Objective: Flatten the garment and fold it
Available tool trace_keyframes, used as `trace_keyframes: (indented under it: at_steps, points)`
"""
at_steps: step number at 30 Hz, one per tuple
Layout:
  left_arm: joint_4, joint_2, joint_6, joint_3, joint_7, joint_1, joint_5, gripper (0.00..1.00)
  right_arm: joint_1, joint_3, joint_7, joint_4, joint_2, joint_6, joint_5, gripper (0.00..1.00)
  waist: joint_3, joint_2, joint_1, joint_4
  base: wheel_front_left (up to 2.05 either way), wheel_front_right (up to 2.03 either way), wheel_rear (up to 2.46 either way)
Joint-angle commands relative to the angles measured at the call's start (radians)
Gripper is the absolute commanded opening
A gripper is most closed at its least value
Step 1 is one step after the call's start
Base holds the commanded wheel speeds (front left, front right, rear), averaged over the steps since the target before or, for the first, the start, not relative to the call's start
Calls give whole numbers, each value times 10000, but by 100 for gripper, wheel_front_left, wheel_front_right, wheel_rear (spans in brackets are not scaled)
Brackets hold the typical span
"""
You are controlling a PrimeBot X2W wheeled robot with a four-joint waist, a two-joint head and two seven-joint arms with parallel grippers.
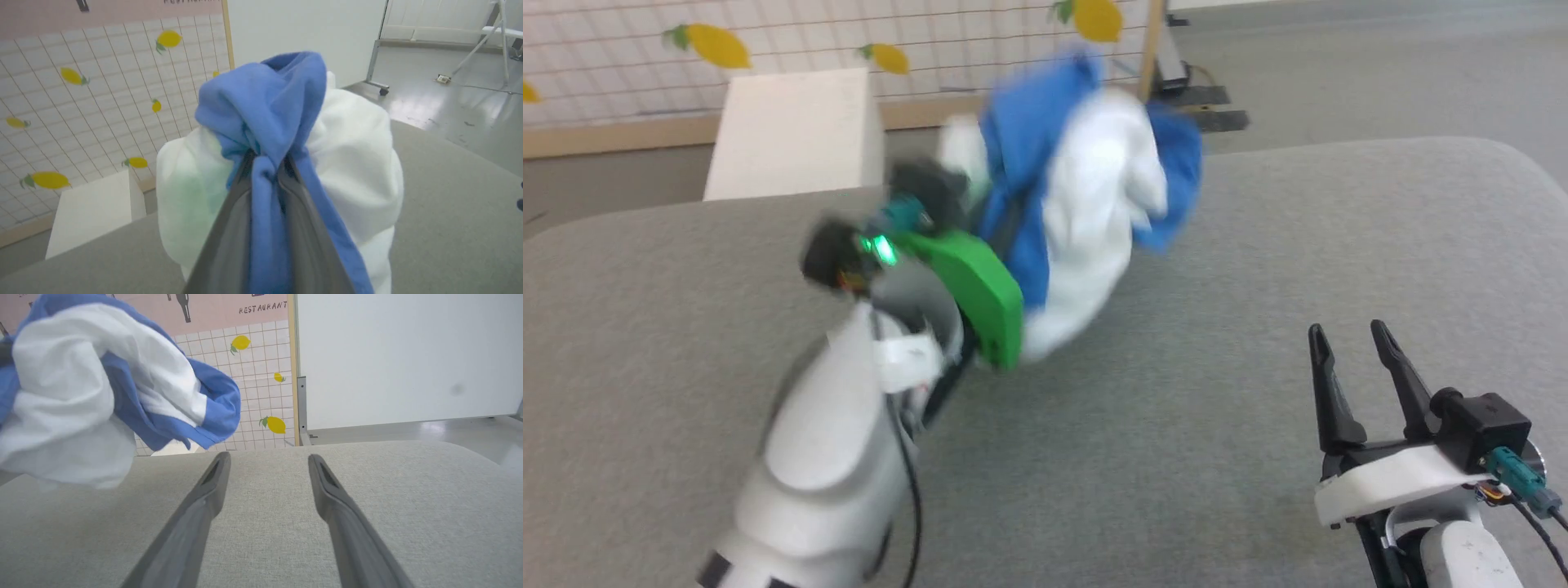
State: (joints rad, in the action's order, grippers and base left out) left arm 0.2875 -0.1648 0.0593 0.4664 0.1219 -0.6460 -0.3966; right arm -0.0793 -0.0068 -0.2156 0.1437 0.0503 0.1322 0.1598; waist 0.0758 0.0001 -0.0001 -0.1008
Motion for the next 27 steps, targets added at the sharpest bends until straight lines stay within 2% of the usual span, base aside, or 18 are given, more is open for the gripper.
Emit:
trace_keyframes:
  at_steps: [1, 6, 9, 10, 11, 15, 17, 22, 24, 27]
  points:
    - [487, 109, 38, 237, 565, 396, -175, 0, 122, -35, 63, -86, 0, -15, 49, 100, -82, -1, 1, -852, 0, 0, 0]
    - [1980, 489, 205, 1018, 3526, 1358, -1108, 0, 251, -123, 158, -149, 0, -15, 37, 100, -19, -1, 1, -1154, 0, 0, 0]
    - [2409, 527, -23, 1206, 4955, 1854, -1494, 0, 324, -116, 194, -166, 0, -15, 74, 100, 0, -1, 1, -1195, 0, 0, 0]
    - [2409, 515, -123, 1243, 5245, 1983, -1550, 73, 339, -102, 208, -178, -1, -15, 92, 100, 20, -1, 1, -1178, 0, 0, 0]
    - [2359, 527, -222, 1214, 5361, 2074, -1617, 100, 346, -88, 217, -189, -1, -15, 98, 100, 30, -1, 1, -1144, 0, 0, 0]
    - [1711, 503, -454, 1131, 5052, 2297, -1604, 100, 362, -40, 251, -201, -1, -15, 62, 100, -17, -1, 1, -854, 0, 0, 0]
    - [1166, 408, -510, 1035, 4226, 2261, -1353, 100, 348, -20, 248, -224, -1, -15, 48, 100, -61, -1, 1, -694, 0, 0, 0]
    - [-85, 336, -703, 697, 1171, 2015, -475, 100, 367, 20, 239, -318, -1, -15, 40, 100, -190, -1, 1, -319, 0, 0, 0]
    - [-251, 345, -715, 749, 599, 1949, -241, 100, 376, 80, 256, -333, -1, -15, 41, 100, -213, -1, 1, -268, 0, 0, 0]
    - [-288, 448, -682, 891, 325, 1854, -133, 100, 372, 153, 272, -352, -1, -15, 51, 100, -216, -1, 1, -265, 0, 0, 0]
